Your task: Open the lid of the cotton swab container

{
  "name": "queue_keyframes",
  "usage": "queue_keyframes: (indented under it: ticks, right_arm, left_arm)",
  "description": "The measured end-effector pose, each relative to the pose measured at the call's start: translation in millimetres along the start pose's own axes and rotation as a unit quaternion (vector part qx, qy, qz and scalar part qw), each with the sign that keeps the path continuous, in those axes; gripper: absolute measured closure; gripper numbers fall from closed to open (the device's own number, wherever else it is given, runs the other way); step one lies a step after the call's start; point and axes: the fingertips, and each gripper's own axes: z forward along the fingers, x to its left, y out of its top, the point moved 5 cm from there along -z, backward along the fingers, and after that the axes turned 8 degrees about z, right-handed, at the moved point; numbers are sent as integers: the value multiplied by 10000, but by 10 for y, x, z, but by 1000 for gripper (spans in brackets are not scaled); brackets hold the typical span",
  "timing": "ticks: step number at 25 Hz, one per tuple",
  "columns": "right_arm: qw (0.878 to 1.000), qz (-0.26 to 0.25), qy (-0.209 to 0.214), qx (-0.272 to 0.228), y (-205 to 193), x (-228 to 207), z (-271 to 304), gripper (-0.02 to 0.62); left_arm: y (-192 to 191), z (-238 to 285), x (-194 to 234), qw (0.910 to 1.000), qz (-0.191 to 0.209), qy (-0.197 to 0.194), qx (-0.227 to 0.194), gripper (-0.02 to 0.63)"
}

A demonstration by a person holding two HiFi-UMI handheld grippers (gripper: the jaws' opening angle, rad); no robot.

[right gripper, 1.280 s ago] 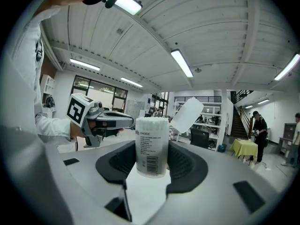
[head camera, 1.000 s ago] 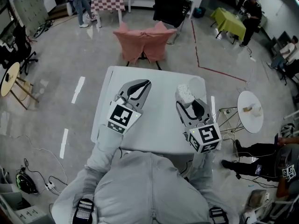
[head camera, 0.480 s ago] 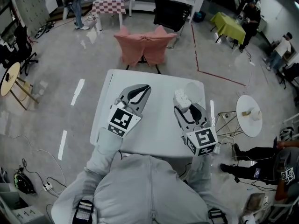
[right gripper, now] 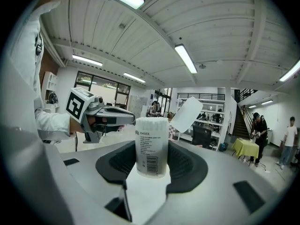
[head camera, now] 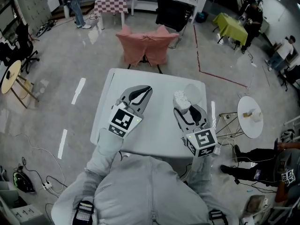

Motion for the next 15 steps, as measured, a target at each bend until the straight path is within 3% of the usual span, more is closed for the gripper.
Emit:
queue_keyframes:
  ticks: [15]
  right_arm:
    - [10000,-21,79,-9,-56,22,-35,377]
  left_arm:
    - [-35,-7,-94,10000,-7,-69,57,578]
